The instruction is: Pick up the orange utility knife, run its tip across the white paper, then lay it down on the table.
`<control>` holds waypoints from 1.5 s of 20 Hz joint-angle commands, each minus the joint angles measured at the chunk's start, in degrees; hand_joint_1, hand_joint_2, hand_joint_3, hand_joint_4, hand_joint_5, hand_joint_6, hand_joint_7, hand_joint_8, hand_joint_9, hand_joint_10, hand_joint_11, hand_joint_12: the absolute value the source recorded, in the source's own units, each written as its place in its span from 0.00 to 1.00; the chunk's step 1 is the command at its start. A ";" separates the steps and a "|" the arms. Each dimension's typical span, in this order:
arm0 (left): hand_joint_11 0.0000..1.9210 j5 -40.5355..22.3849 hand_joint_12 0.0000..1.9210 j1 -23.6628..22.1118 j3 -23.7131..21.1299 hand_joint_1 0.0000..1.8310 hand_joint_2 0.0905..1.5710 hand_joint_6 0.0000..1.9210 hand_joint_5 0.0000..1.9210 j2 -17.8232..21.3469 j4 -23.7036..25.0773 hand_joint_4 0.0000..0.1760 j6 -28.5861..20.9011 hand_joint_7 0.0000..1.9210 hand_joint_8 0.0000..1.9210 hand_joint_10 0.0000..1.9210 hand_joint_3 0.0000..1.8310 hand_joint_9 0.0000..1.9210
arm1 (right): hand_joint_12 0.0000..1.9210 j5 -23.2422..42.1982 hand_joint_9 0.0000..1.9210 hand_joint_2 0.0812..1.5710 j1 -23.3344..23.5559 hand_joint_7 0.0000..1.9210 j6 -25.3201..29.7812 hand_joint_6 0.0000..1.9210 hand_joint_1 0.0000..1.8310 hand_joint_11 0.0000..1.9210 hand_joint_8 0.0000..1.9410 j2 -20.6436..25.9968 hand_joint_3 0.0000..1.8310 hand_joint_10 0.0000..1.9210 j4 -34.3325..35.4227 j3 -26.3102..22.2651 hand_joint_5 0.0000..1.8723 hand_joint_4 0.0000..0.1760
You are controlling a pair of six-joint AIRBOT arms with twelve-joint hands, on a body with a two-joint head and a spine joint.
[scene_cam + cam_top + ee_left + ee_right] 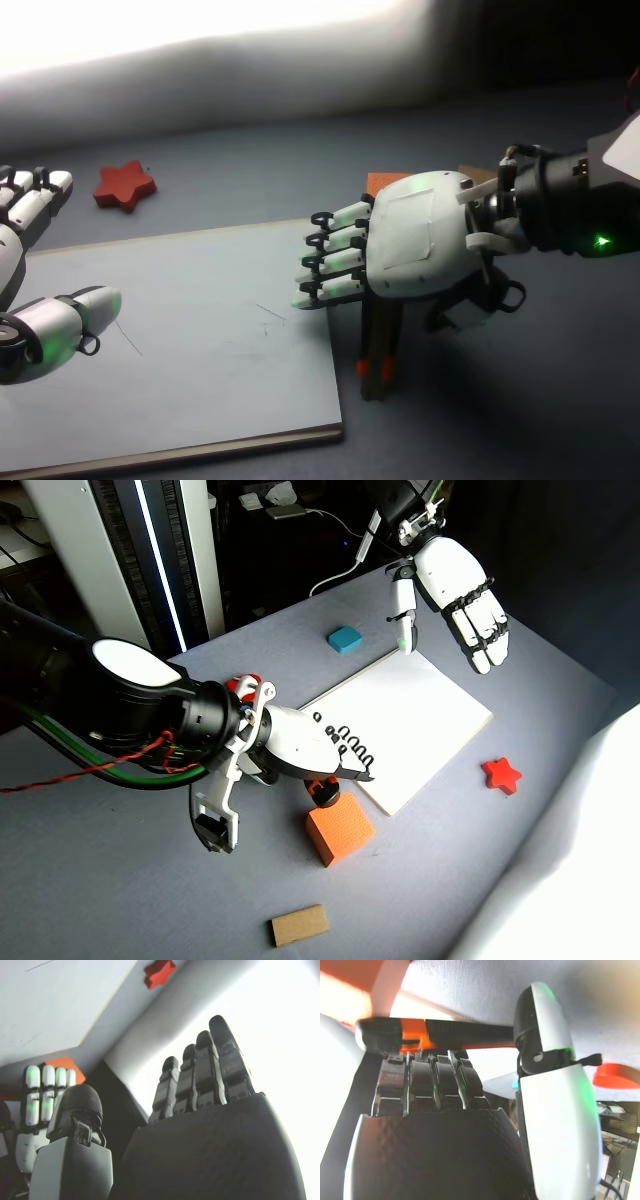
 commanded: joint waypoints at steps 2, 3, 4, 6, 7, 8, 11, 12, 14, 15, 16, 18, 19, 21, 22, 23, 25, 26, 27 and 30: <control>0.00 -5.90 0.36 -1.19 0.77 0.10 0.80 0.00 0.01 -0.16 2.59 0.26 0.53 0.04 0.00 0.00 0.00 0.07 | 0.00 -2.10 0.00 0.70 -0.23 0.00 -0.16 0.00 0.58 0.00 0.00 -0.68 0.01 0.00 1.43 0.85 0.00 0.00; 0.00 -5.90 0.36 -1.26 0.83 0.10 0.80 0.01 0.02 -0.18 2.59 0.25 0.61 0.04 0.00 0.00 0.00 0.06 | 0.00 -2.25 0.00 0.71 -0.37 0.00 -0.16 0.00 0.58 0.00 0.00 -0.88 0.02 0.00 1.43 1.03 0.00 0.00; 0.00 -5.90 0.34 -1.29 0.86 0.11 0.80 0.00 0.02 -0.18 2.59 0.25 0.67 0.04 0.00 0.00 0.00 0.06 | 0.00 -2.31 0.00 0.71 -0.48 0.00 -0.16 0.00 0.58 0.00 0.00 -1.04 0.02 0.00 1.44 1.18 0.00 0.00; 0.00 -5.90 0.36 -1.30 0.91 0.10 0.80 0.00 0.02 -0.20 2.59 0.26 0.82 0.05 0.00 0.00 0.00 0.07 | 0.00 -2.87 0.00 0.72 -0.80 0.00 -0.18 0.00 0.58 0.00 0.00 -1.69 0.02 0.00 1.44 1.69 0.00 0.00; 0.00 -5.90 0.37 -1.26 0.91 0.09 0.80 0.00 0.01 -0.23 2.59 0.26 0.89 0.04 0.00 0.00 0.00 0.07 | 0.00 -3.14 0.00 0.73 -0.98 0.00 -0.18 0.00 0.58 0.00 0.00 -1.96 0.02 0.00 1.45 1.84 0.00 0.00; 0.00 -5.90 0.37 -1.22 0.91 0.09 0.80 0.00 0.01 -0.24 2.57 0.26 0.91 0.04 0.00 0.00 0.00 0.07 | 0.00 -3.33 0.00 0.73 -1.10 0.00 -0.18 0.00 0.58 0.00 0.00 -2.15 0.02 0.00 1.45 1.91 0.00 0.00; 0.00 -5.90 0.38 -1.22 0.99 0.10 0.80 0.00 0.01 -0.26 2.51 0.25 0.93 0.05 0.00 0.00 0.00 0.07 | 0.00 -3.83 0.00 0.76 -1.21 0.00 -0.18 0.00 0.59 0.00 0.00 -2.60 0.03 0.00 1.47 1.97 0.00 0.00; 0.00 -5.90 0.38 -1.24 1.02 0.09 0.80 0.00 0.00 -0.29 2.51 0.25 0.94 0.04 0.00 0.00 0.00 0.07 | 0.00 -3.94 0.00 0.76 -1.15 0.00 -0.18 0.00 0.61 0.00 0.00 -2.70 0.03 0.00 1.47 1.97 0.00 0.00; 0.00 -5.90 0.38 -1.23 1.03 0.11 0.80 0.00 0.00 -0.30 2.51 0.27 0.98 0.04 0.00 0.00 0.00 0.07 | 0.00 -3.97 0.00 0.76 -1.03 0.00 -0.35 0.00 0.62 0.00 0.00 -2.79 0.03 0.00 1.48 1.96 0.00 0.00; 0.00 -5.90 0.38 -1.23 1.03 0.11 0.80 0.00 0.00 -0.32 2.51 0.28 1.04 0.04 0.00 0.00 0.00 0.07 | 0.00 -3.97 0.00 0.78 -0.93 0.00 -0.46 0.00 0.60 0.00 0.00 -2.82 0.04 0.00 1.48 1.96 0.00 0.00; 0.00 -5.90 0.38 -1.23 1.03 0.11 0.80 0.00 0.00 -0.32 2.51 0.28 1.05 0.04 0.00 0.00 0.00 0.07 | 0.00 -3.96 0.00 0.79 -0.90 0.00 -0.54 0.00 0.60 0.00 0.00 -2.84 0.04 0.00 1.48 1.96 0.00 0.00; 0.00 -5.90 0.38 -1.26 1.04 0.10 0.80 0.00 0.00 -0.32 2.47 0.25 1.05 0.04 0.00 0.00 0.00 0.07 | 0.28 -3.96 0.09 0.84 -0.83 0.14 -0.74 0.07 0.58 0.00 0.02 -2.88 0.01 0.08 1.48 1.97 0.08 0.00; 0.00 -5.90 0.38 -1.30 1.06 0.09 0.80 0.00 0.00 -0.33 2.47 0.25 1.05 0.04 0.00 0.00 0.00 0.07 | 0.51 -3.96 0.11 0.81 -0.78 0.22 -0.97 0.24 0.61 0.00 0.07 -2.88 0.00 0.20 1.48 1.97 0.12 0.00; 0.00 -6.26 0.39 -1.31 1.08 0.10 0.80 0.00 0.00 -0.35 2.46 0.24 1.05 0.04 0.00 0.00 0.00 0.08 | 0.85 -3.78 0.10 0.90 -0.51 0.24 -1.86 0.88 0.55 0.00 0.77 -2.87 0.00 0.72 1.50 1.95 0.27 0.00; 0.00 -6.38 0.39 -1.31 1.08 0.10 0.80 0.00 0.00 -0.35 2.40 0.24 1.05 0.03 0.00 0.00 0.00 0.07 | 0.97 -3.68 0.14 0.88 -0.33 0.25 -2.13 0.82 0.57 0.04 0.90 -2.86 0.00 0.87 1.50 1.95 0.31 0.00; 0.00 -6.50 0.40 -1.31 1.09 0.10 0.80 0.00 0.00 -0.35 2.35 0.26 1.05 0.03 0.00 0.00 0.00 0.07 | 0.99 -3.63 0.19 0.87 -0.21 0.29 -2.13 0.86 0.57 0.13 0.90 -2.84 0.00 0.92 1.50 1.95 0.27 0.00; 0.00 -6.53 0.38 -1.31 1.10 0.10 0.80 0.00 0.00 -0.36 2.32 0.24 1.05 0.04 0.00 0.00 0.00 0.07 | 1.00 -3.64 0.30 0.88 -0.17 0.30 -2.28 0.84 0.58 0.25 0.96 -2.74 0.00 1.00 1.50 1.95 0.27 0.00; 0.00 -6.53 0.36 -1.31 1.10 0.09 0.81 0.00 0.00 -0.37 2.31 0.24 1.05 0.04 0.00 0.00 0.00 0.06 | 1.00 -3.73 0.40 0.89 -0.13 0.29 -2.36 0.91 0.56 0.33 0.96 -2.72 0.01 1.00 1.50 1.95 0.25 0.00; 0.00 -6.54 0.36 -1.31 1.11 0.10 0.81 0.00 0.00 -0.39 2.31 0.23 1.05 0.04 0.00 0.00 0.00 0.07 | 1.00 -3.85 0.57 0.68 -0.05 0.29 -2.37 0.98 0.65 0.49 0.99 -2.71 0.35 1.00 1.51 1.95 0.42 0.00; 0.00 -6.71 0.34 -1.40 1.14 0.09 0.81 0.00 0.00 -0.45 2.30 0.26 1.05 0.01 0.00 0.00 0.00 0.06 | 1.00 -3.85 0.95 0.47 0.52 0.89 -2.44 1.00 0.85 0.97 1.00 -2.21 0.55 1.00 1.75 1.77 0.77 0.80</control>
